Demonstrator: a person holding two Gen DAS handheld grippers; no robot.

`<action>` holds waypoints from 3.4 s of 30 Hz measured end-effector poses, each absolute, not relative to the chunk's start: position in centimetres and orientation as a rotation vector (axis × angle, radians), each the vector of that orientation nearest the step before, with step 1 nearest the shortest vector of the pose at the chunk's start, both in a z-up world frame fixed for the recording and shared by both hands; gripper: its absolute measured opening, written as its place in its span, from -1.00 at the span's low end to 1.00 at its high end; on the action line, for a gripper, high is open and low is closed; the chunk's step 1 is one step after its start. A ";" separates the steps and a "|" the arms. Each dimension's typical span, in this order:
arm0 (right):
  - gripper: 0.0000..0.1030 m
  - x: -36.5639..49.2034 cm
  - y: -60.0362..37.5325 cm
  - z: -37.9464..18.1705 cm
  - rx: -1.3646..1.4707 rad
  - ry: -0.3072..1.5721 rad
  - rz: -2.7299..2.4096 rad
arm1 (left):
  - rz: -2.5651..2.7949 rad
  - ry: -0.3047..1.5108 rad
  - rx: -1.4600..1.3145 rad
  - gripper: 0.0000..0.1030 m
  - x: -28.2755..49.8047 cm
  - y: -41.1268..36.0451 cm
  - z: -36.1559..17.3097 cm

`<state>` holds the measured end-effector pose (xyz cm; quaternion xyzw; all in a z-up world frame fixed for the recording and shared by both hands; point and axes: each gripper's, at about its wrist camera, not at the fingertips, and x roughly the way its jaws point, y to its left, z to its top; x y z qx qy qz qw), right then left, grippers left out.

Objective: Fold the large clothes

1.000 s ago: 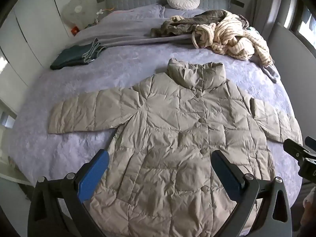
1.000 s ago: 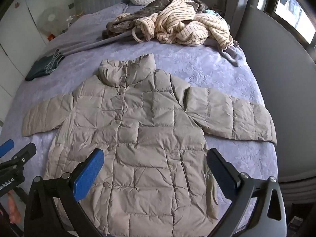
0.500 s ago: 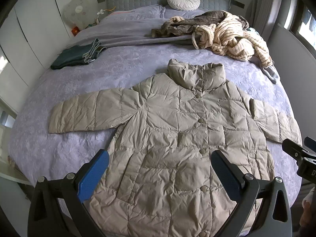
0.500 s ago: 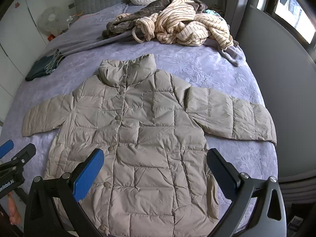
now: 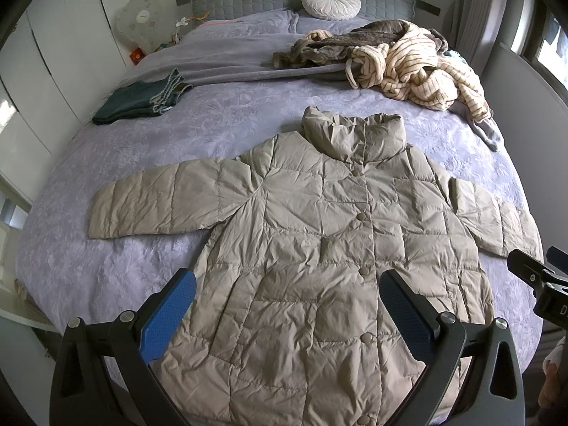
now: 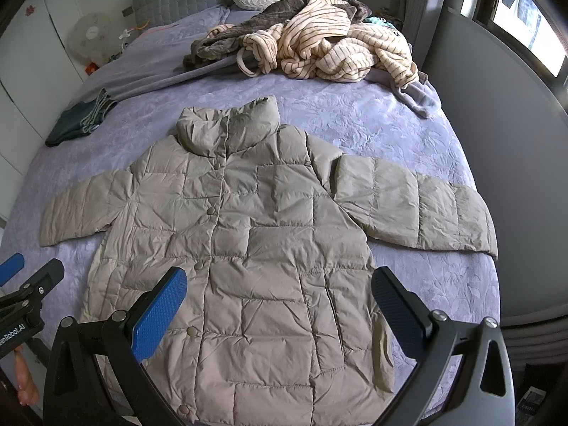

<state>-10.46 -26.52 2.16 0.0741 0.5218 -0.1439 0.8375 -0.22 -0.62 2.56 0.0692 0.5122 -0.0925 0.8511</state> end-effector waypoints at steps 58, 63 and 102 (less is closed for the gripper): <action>1.00 -10.8 -26.6 2.2 0.159 1.100 -0.305 | -0.194 1.073 0.148 1.00 -0.4 -0.7 2.5; 1.00 -10.8 -26.6 2.3 0.159 1.100 -0.305 | -0.194 1.073 0.147 1.00 -0.4 -0.7 2.5; 1.00 -11.0 -26.7 2.1 0.163 1.100 -0.293 | -0.176 1.081 0.142 1.00 -0.1 1.2 2.7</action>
